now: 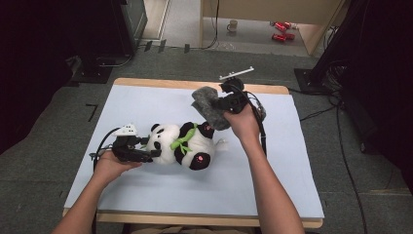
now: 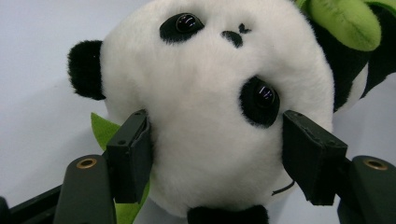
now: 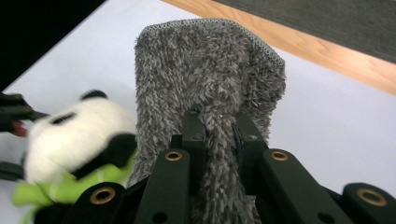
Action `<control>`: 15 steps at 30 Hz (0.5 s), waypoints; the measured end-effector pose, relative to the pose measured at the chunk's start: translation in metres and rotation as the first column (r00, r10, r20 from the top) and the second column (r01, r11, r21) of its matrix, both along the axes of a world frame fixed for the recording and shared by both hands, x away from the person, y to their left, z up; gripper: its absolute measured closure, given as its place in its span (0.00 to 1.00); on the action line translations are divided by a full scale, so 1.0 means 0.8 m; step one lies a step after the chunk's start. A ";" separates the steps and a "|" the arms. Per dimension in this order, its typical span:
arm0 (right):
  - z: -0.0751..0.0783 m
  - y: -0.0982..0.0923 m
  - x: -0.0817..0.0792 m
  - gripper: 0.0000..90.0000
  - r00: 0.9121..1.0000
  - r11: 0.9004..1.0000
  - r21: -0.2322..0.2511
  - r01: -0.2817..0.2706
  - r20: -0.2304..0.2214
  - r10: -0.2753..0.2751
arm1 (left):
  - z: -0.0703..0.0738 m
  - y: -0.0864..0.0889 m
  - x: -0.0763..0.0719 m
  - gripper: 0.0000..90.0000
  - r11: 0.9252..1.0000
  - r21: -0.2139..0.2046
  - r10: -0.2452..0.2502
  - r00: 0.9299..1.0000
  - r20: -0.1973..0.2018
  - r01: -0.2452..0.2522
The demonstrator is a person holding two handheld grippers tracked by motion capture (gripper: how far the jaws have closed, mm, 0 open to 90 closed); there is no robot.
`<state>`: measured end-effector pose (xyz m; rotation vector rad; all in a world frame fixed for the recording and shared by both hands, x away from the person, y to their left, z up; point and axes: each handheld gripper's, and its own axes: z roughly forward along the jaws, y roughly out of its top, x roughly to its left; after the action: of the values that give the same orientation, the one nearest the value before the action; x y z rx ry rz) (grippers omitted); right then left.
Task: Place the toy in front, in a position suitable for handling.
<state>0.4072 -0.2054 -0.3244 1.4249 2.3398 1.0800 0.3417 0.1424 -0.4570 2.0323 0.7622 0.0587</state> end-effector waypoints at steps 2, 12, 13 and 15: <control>0.005 0.017 0.003 0.88 1.000 1.000 -0.008 -0.022 0.004 0.022 | 0.000 0.000 0.000 0.35 1.000 -0.003 0.002 1.000 -0.001 -0.002; 0.000 0.082 0.027 0.88 0.995 0.994 -0.030 -0.100 -0.018 0.100 | -0.001 0.002 0.001 0.37 1.000 -0.013 -0.005 1.000 0.000 0.005; -0.001 0.086 0.027 0.88 0.994 0.994 -0.029 -0.106 -0.019 0.105 | -0.001 0.002 0.001 0.37 1.000 -0.013 -0.006 1.000 0.001 0.006; -0.007 0.106 0.028 0.88 0.991 0.991 -0.029 -0.132 -0.031 0.131 | 0.000 0.002 0.000 0.38 1.000 -0.006 -0.007 1.000 0.003 0.007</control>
<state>0.4298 -0.1205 -0.3304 1.2999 2.4901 1.0567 0.3421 0.1440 -0.4572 2.0283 0.7518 0.0555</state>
